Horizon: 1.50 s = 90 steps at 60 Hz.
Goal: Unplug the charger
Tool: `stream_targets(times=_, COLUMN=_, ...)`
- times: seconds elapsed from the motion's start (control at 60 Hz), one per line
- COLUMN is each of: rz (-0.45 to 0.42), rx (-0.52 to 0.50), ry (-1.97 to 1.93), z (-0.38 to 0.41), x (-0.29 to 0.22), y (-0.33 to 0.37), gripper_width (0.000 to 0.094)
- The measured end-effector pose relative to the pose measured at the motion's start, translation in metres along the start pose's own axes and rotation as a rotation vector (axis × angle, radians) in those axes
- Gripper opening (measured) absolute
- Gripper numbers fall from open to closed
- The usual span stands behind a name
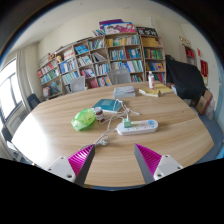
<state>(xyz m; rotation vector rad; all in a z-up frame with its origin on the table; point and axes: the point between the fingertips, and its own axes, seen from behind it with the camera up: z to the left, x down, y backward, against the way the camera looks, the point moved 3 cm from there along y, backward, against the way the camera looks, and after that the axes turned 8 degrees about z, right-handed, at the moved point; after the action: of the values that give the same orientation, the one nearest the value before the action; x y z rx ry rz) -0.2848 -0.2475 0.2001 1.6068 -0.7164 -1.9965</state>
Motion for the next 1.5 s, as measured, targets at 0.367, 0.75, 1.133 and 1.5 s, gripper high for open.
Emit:
stream_targets(times=0.367, rz=-0.009, rx=0.052, ry=0.059, z=0.002, x=-0.039, y=-0.100, gripper_width=0.0841)
stream_targets(times=0.75, rz=-0.066, rx=0.063, ry=0.161, z=-0.067, x=-0.077, y=-0.250, gripper_width=0.0804)
stream_targets(times=1.133, rz=-0.024, rx=0.053, ry=0.202, z=-0.073, x=-0.068, y=-0.283, gripper_width=0.0241)
stream_targets(times=1.5, rz=-0.279, rx=0.061, ry=0.227, z=-0.121, x=-0.226, y=-0.183, gripper_width=0.0236)
